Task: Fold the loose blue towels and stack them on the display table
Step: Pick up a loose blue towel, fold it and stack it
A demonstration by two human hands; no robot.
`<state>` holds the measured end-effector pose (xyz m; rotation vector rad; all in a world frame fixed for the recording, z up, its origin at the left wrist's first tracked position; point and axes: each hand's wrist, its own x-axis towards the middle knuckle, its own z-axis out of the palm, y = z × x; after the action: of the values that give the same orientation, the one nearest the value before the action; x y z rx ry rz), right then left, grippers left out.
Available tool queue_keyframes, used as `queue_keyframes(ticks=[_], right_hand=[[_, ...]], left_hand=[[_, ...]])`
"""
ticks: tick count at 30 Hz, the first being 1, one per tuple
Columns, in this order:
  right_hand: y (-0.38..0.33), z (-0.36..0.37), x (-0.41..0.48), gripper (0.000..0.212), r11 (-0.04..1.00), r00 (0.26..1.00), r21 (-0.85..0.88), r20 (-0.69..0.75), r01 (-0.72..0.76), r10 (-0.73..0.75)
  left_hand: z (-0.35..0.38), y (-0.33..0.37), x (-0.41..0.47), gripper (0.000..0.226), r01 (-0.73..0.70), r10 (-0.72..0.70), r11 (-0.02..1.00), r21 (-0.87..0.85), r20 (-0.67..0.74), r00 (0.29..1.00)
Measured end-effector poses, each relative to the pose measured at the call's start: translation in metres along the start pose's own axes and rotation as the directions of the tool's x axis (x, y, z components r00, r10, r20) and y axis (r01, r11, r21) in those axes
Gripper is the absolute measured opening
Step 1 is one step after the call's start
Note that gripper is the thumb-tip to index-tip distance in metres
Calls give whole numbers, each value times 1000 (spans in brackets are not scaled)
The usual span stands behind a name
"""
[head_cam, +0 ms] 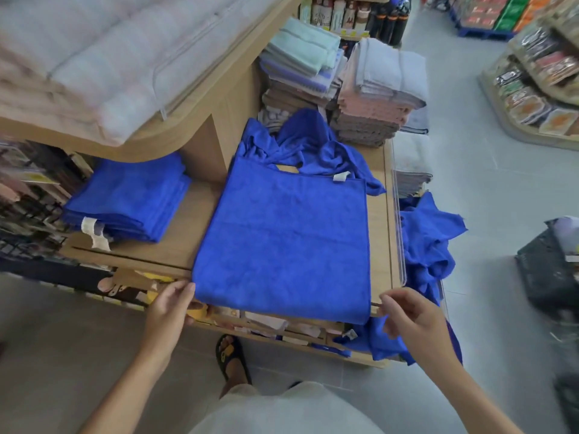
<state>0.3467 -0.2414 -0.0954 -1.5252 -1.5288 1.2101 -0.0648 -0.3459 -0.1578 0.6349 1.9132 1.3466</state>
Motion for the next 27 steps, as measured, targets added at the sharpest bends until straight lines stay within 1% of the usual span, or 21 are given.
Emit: queue_keyframes(ticks=[1, 2, 5, 7, 8, 10, 12, 14, 15, 18, 19, 23, 25, 27], right_hand=[[8, 0, -5, 23, 999, 1000, -32, 1, -30, 31], [15, 1, -9, 23, 996, 998, -61, 10, -64, 65], [29, 8, -15, 21, 981, 984, -97, 49, -168, 173], [32, 16, -17, 15, 968, 966, -63, 75, -243, 248], [32, 20, -18, 13, 956, 953, 1, 87, -292, 291], [34, 28, -22, 11, 920, 931, 145, 79, -364, 356], [34, 33, -26, 5, 907, 932, 220, 30, -359, 362], [35, 36, -28, 6, 907, 939, 257, 9, -333, 343], [35, 37, -29, 7, 905, 941, 268, 18, -331, 338], [36, 40, -27, 9, 889, 930, 276, 70, -366, 361], [36, 41, -26, 9, 886, 926, 273, 80, -376, 368], [38, 38, -22, 11, 888, 926, 264, 78, -377, 370], [39, 37, -21, 10, 884, 925, 275, 81, -378, 371], [41, 36, -21, 9, 877, 922, 288, 88, -386, 377]], left_hand=[[2, 1, -3, 5, 30, -28, 997, -68, 27, 999], [5, 2, -5, 11, 52, -46, 990, -129, 51, 998], [10, 4, -6, 39, 118, -101, 952, -281, 73, 992], [10, 4, -5, 47, 160, -126, 907, -389, 111, 986], [9, 4, -4, 44, 178, -128, 887, -426, 142, 982], [7, 5, -4, 35, 202, -126, 876, -437, 197, 972], [7, 9, -4, 33, 217, -143, 888, -405, 206, 968], [9, 13, -4, 36, 238, -167, 892, -385, 208, 964], [9, 15, -3, 34, 255, -182, 890, -378, 219, 959], [7, 19, 0, 15, 297, -201, 891, -342, 290, 936], [6, 20, 1, 12, 297, -195, 893, -337, 305, 932], [2, 25, 4, 4, 258, -148, 891, -373, 299, 943], [-3, 25, 8, 9, 227, -112, 888, -399, 290, 950], [-8, 22, 10, 7, 230, -90, 879, -418, 327, 941]])
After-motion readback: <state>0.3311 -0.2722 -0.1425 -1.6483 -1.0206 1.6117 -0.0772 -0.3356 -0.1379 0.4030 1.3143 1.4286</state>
